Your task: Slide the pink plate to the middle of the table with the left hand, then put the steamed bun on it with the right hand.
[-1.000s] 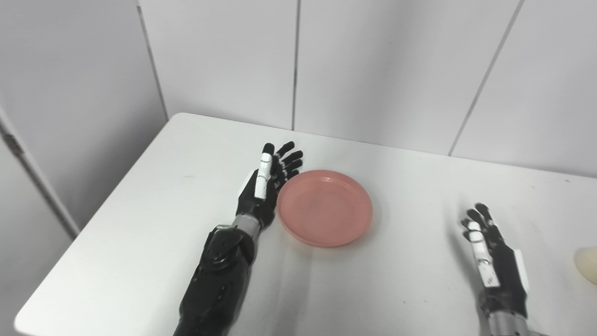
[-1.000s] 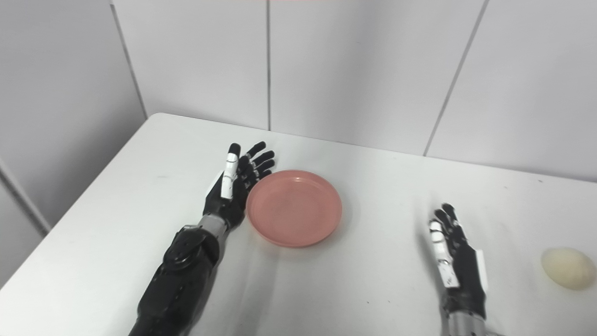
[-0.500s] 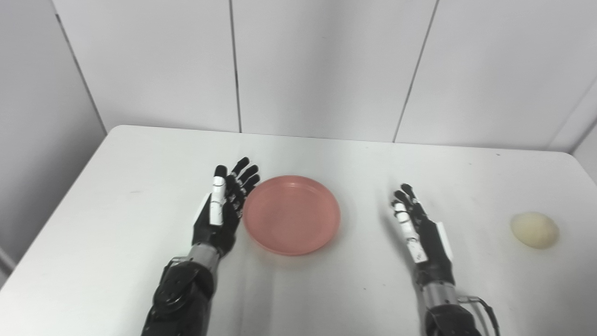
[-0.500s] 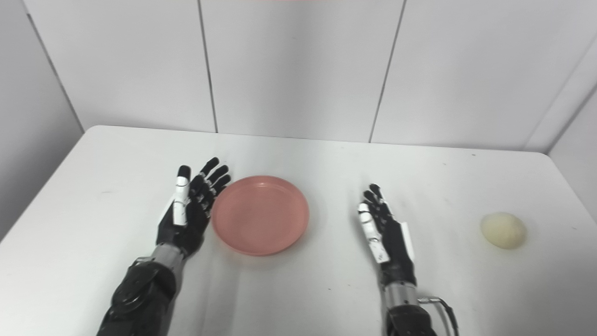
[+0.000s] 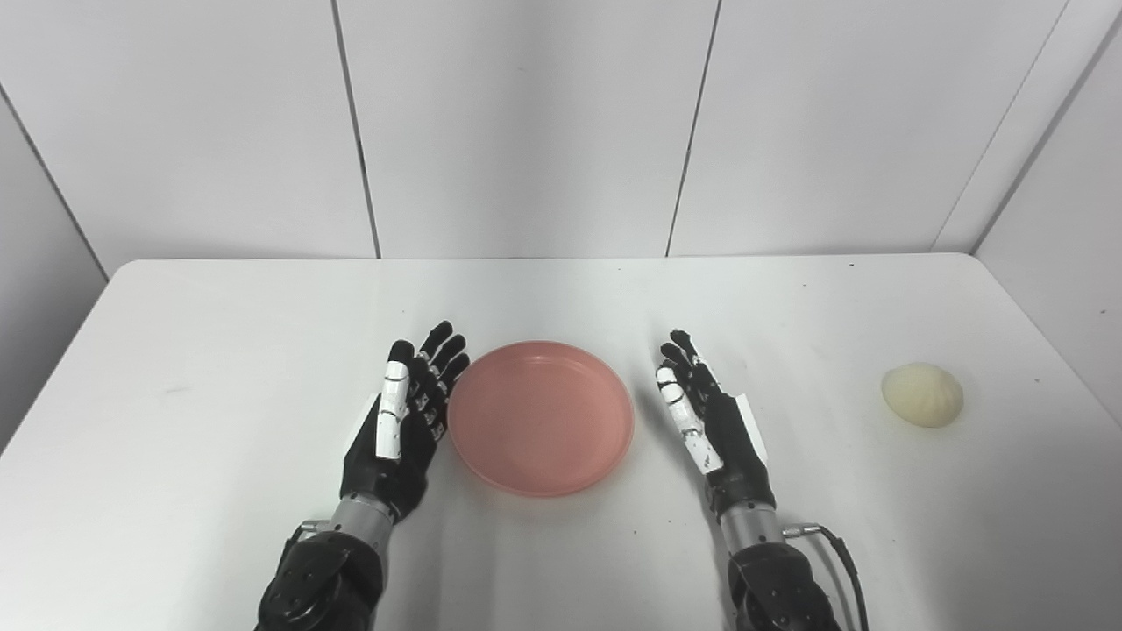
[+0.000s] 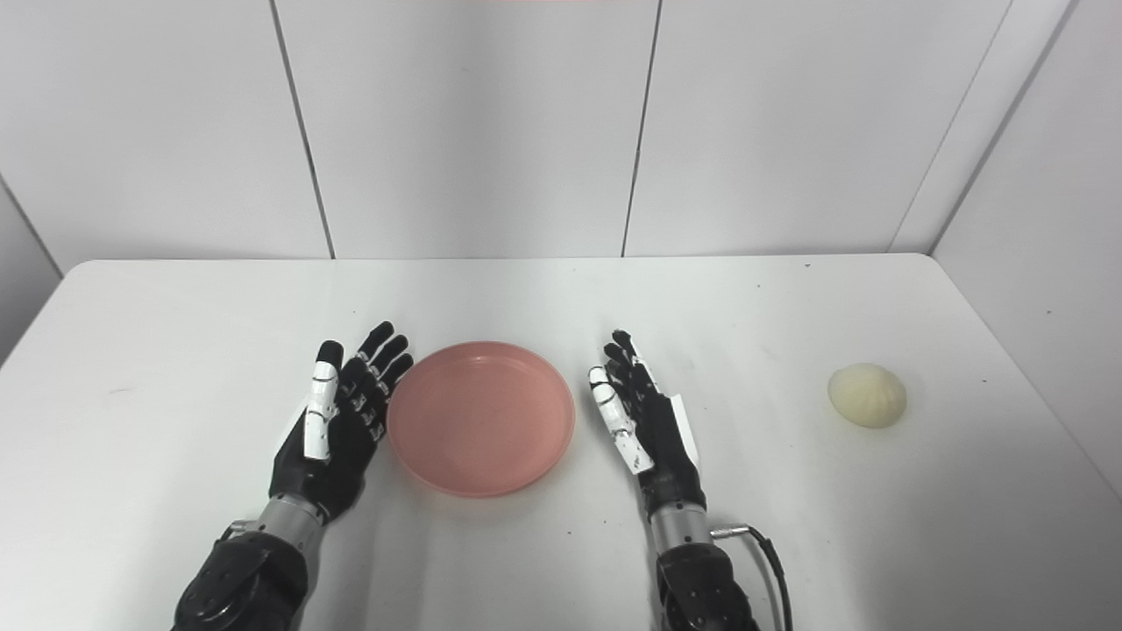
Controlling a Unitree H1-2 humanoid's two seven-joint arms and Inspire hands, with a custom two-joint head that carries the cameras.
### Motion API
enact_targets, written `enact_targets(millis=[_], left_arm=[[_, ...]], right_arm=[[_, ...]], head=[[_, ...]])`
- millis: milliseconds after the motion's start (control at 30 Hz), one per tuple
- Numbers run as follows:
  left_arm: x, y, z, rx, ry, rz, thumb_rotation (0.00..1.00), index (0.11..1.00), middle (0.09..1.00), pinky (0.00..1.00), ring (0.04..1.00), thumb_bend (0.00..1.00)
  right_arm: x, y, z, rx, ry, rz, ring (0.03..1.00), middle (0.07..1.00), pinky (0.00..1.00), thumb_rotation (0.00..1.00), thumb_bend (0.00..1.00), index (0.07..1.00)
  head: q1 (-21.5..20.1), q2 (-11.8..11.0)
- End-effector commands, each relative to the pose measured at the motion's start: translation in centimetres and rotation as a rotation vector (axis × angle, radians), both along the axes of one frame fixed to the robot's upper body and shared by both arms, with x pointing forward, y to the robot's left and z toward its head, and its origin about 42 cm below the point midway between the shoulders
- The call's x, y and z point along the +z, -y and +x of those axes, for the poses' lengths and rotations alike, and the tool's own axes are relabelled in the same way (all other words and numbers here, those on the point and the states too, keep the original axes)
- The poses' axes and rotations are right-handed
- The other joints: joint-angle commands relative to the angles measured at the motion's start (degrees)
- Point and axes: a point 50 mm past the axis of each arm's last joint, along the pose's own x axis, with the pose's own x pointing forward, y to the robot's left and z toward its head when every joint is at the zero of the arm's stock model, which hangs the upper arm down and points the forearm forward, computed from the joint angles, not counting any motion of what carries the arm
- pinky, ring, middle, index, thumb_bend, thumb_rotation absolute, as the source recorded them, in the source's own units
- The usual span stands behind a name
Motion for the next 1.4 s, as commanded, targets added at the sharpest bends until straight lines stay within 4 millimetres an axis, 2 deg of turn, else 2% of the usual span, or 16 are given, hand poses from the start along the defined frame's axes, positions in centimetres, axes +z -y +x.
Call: enact_targets(millis=[0, 167, 267, 333, 367, 400, 433, 467, 533, 633, 700, 833, 867, 967, 1100, 1367], left_arm=[[0.0, 0.3, 0.2, -0.024, -0.012, 0.008, 1.0, 0.932, 0.97, 1.0, 0.987, 0.65], [-0.2, 0.7, 0.6, -0.027, -0.008, 0.014, 1.0, 0.929, 0.964, 1.0, 0.982, 0.64], [-0.4, 0.8, 0.7, -0.033, -0.004, 0.02, 1.0, 0.932, 0.96, 1.0, 0.978, 0.65], [-0.5, 0.7, 0.8, -0.04, 0.01, 0.035, 1.0, 0.934, 0.96, 1.0, 0.977, 0.65], [-0.5, 0.7, 0.8, -0.041, 0.018, 0.041, 1.0, 0.935, 0.966, 1.0, 0.982, 0.64], [-0.5, 0.5, 0.9, -0.041, 0.024, 0.047, 1.0, 0.935, 0.97, 1.0, 0.985, 0.64], [-0.4, 0.2, 1.0, -0.039, 0.03, 0.056, 1.0, 0.941, 0.977, 1.0, 0.994, 0.65], [-0.4, -0.1, 1.0, -0.033, 0.033, 0.055, 1.0, 0.942, 0.979, 1.0, 0.996, 0.65], [-0.3, -0.8, 1.3, -0.018, 0.028, 0.047, 1.0, 0.937, 0.971, 1.0, 0.988, 0.66], [-0.2, -1.7, 1.7, -0.003, 0.025, 0.039, 1.0, 0.93, 0.959, 1.0, 0.977, 0.67], [-0.3, -2.2, 1.9, 0.001, 0.025, 0.04, 1.0, 0.93, 0.951, 1.0, 0.967, 0.67], [-0.3, -2.6, 1.9, -0.004, 0.025, 0.049, 1.0, 0.929, 0.951, 0.99, 0.964, 0.67], [-0.4, -2.6, 1.8, -0.007, 0.026, 0.052, 1.0, 0.925, 0.952, 0.99, 0.963, 0.67], [-0.5, -2.7, 1.7, -0.019, 0.031, 0.046, 1.0, 0.93, 0.96, 1.0, 0.968, 0.67], [-0.5, -2.9, 1.7, -0.023, 0.027, 0.034, 1.0, 0.927, 0.959, 0.99, 0.964, 0.66], [-0.6, -3.0, 1.8, -0.034, 0.028, 0.037, 1.0, 0.928, 0.963, 1.0, 0.972, 0.66]], right_arm=[[2.3, 0.3, 1.1, -0.026, 0.107, 0.019, 0.885, 0.897, 0.87, 0.82, 0.54, 0.91], [4.5, 3.3, 2.6, -0.067, 0.133, -0.008, 0.887, 0.895, 0.89, 0.8, 0.57, 0.905], [6.2, 5.4, 3.5, -0.1, 0.144, -0.04, 0.822, 0.84, 0.82, 0.74, 0.59, 0.85], [8.0, 7.8, 3.8, -0.115, 0.137, -0.108, 0.825, 0.839, 0.82, 0.73, 0.58, 0.855], [8.7, 8.7, 3.9, -0.125, 0.128, -0.139, 0.833, 0.848, 0.83, 0.71, 0.56, 0.862], [9.4, 9.4, 3.9, -0.137, 0.115, -0.181, 0.837, 0.854, 0.84, 0.69, 0.56, 0.867], [10.2, 10.2, 3.9, -0.146, 0.106, -0.231, 0.844, 0.857, 0.83, 0.61, 0.54, 0.873], [11.0, 11.1, 3.9, -0.158, 0.097, -0.294, 0.845, 0.859, 0.82, 0.61, 0.54, 0.877], [12.3, 12.8, 3.7, -0.198, 0.088, -0.384, 0.837, 0.851, 0.77, 0.59, 0.58, 0.86], [13.3, 15.3, 3.4, -0.276, 0.063, -0.518, 0.88, 0.874, 0.82, 0.56, 0.68, 0.846], [13.5, 16.7, 3.3, -0.336, 0.048, -0.578, 0.861, 0.861, 0.8, 0.55, 0.72, 0.842], [14.1, 18.6, 2.7, -0.454, 0.015, -0.647, 0.772, 0.799, 0.68, 0.48, 0.77, 0.825], [14.2, 18.9, 2.6, -0.478, 0.006, -0.676, 0.76, 0.79, 0.65, 0.49, 0.78, 0.82], [14.7, 19.7, 2.1, -0.526, -0.014, -0.731, 0.763, 0.791, 0.65, 0.47, 0.79, 0.823], [15.0, 20.5, 1.6, -0.565, -0.043, -0.753, 0.799, 0.82, 0.7, 0.43, 0.78, 0.849], [15.1, 21.7, 1.3, -0.592, -0.121, -0.825, 0.835, 0.87, 0.71, 0.35, 0.84, 0.846]], head=[[0.01, -0.07], [-1.02, -1.08], [-1.44, -1.43], [-4.04, -2.24], [-4.04, -2.24], [-5.89, -2.64], [-5.89, -2.64], [-7.58, -3.09], [-8.65, -3.42], [-9.52, -3.67], [-10.26, -3.95], [-12.06, -4.56], [-12.97, -4.85], [-14.01, -5.14], [-15.22, -5.62], [-16.26, -5.86]])
